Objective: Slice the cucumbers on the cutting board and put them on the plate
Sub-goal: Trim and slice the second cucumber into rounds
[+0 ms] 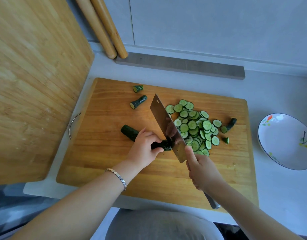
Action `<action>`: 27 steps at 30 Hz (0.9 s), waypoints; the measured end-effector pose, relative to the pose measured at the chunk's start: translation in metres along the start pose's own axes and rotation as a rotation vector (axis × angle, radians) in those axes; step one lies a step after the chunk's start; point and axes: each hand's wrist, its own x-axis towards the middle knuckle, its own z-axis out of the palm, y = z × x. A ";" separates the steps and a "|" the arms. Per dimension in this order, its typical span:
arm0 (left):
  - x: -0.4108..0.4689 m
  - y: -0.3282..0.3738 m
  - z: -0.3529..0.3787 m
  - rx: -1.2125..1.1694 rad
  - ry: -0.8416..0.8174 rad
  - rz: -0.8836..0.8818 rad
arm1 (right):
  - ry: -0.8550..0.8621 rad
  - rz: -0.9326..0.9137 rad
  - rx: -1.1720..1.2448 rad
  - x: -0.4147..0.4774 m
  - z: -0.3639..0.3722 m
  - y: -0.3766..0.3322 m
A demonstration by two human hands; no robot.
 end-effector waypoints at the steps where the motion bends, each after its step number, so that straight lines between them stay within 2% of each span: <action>1: 0.000 0.000 0.000 -0.002 -0.001 0.003 | 0.001 -0.008 -0.012 0.002 0.002 0.002; 6: -0.001 0.000 0.000 -0.007 -0.003 0.017 | -0.034 0.038 -0.024 0.019 0.014 0.004; 15: -0.009 -0.005 -0.003 0.069 0.010 0.094 | -0.028 0.133 0.274 0.012 0.001 0.002; 27: -0.008 -0.004 -0.002 0.016 0.033 0.040 | -0.036 0.050 0.064 -0.002 -0.003 -0.006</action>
